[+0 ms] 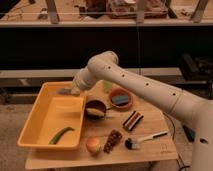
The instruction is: Place towel in tray
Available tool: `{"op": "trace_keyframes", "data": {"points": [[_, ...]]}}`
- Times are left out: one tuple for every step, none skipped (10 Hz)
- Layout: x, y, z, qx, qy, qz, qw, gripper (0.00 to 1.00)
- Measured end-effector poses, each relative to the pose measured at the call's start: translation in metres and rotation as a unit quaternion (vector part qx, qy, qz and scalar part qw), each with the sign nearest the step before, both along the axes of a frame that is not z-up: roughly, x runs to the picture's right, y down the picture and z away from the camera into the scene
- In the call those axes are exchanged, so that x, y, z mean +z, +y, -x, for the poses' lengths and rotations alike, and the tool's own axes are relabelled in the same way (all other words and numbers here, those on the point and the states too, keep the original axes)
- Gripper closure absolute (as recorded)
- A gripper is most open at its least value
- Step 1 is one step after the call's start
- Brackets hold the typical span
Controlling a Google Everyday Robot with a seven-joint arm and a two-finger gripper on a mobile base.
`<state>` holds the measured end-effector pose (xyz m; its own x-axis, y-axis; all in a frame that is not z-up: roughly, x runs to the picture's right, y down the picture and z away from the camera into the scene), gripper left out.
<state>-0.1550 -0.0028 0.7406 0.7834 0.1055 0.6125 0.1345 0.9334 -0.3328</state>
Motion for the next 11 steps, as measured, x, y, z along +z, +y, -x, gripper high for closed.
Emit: {"op": "trace_keyframes", "data": {"points": [[0.023,0.008,-0.004,0.004,0.005,0.010,0.9999,0.98],[0.042,0.016,-0.008,0.003,0.007,0.019,0.9998,0.92],[0.066,0.027,-0.015,0.002,0.010,0.029,0.9995,0.82],[0.085,0.037,-0.018,0.000,0.010,0.036,0.9993,0.69],[0.094,0.044,-0.017,0.000,0.006,0.038,0.9993,0.60],[0.101,0.050,-0.017,0.001,0.004,0.040,0.9992,0.51],[0.103,0.052,-0.016,0.000,0.000,0.040,0.9992,0.40],[0.101,0.052,-0.015,-0.001,-0.004,0.039,0.9992,0.31],[0.095,0.049,-0.012,-0.003,-0.009,0.038,0.9992,0.24],[0.084,0.042,-0.010,-0.005,-0.013,0.036,0.9993,0.22],[0.070,0.032,-0.009,-0.007,-0.018,0.032,0.9993,0.22]]}}
